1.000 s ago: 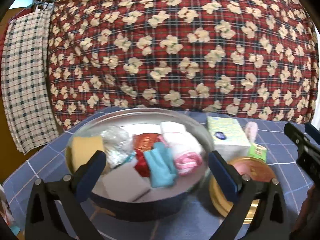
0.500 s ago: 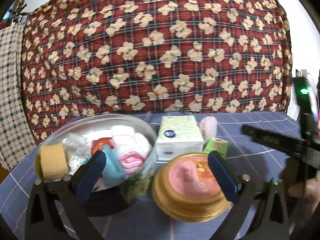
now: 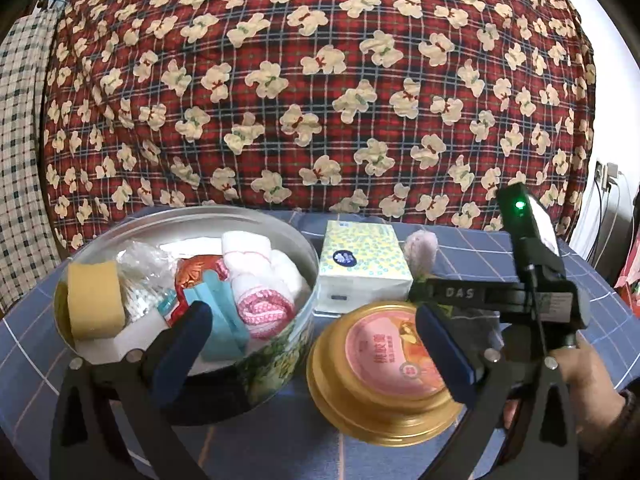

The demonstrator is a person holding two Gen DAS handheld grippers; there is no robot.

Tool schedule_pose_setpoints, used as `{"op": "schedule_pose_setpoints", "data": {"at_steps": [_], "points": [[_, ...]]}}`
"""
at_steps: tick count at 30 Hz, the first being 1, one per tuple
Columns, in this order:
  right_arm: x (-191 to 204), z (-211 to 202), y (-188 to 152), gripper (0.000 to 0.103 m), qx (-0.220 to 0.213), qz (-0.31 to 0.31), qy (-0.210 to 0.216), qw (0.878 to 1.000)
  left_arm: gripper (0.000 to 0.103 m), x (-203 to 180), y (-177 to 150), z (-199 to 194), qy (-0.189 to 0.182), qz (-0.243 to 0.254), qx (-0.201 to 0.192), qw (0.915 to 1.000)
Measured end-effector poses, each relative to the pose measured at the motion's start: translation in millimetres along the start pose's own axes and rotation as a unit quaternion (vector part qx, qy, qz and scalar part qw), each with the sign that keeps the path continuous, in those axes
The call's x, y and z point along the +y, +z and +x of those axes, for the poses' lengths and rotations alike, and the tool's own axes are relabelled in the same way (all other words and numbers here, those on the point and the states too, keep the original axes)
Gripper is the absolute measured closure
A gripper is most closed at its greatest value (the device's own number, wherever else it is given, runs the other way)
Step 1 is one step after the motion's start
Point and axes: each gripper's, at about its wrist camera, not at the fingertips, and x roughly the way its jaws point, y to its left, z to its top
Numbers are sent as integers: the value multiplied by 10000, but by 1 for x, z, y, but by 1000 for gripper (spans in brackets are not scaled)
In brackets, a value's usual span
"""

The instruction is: Organize soft objects

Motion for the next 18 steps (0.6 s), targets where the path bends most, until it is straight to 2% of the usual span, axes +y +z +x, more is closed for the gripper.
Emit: {"op": "schedule_pose_setpoints", "data": {"at_steps": [2, 7, 11, 13, 15, 18], "points": [[3, 2, 1, 27, 50, -136, -24, 9999, 0, -1, 0, 2, -2, 9, 23, 10000], [-5, -3, 1, 33, 62, -268, 7, 9996, 0, -5, 0, 3, 4, 123, 40, 9999], [-15, -22, -2, 37, -238, -558, -597, 9964, 0, -13, 2, 2, 109, 430, -48, 9990], [-24, -29, 0, 41, -378, -576, -744, 9948, 0, -19, 7, 1, 147, 639, -127, 9978], [-37, -35, 2, 42, -493, -497, -819, 9942, 0, -24, 15, 1, 40, 741, -140, 9971], [-53, -43, 6, 42, -622, -333, -874, 9937, 0, -32, 34, 6, -357, 789, -93, 9962]]}}
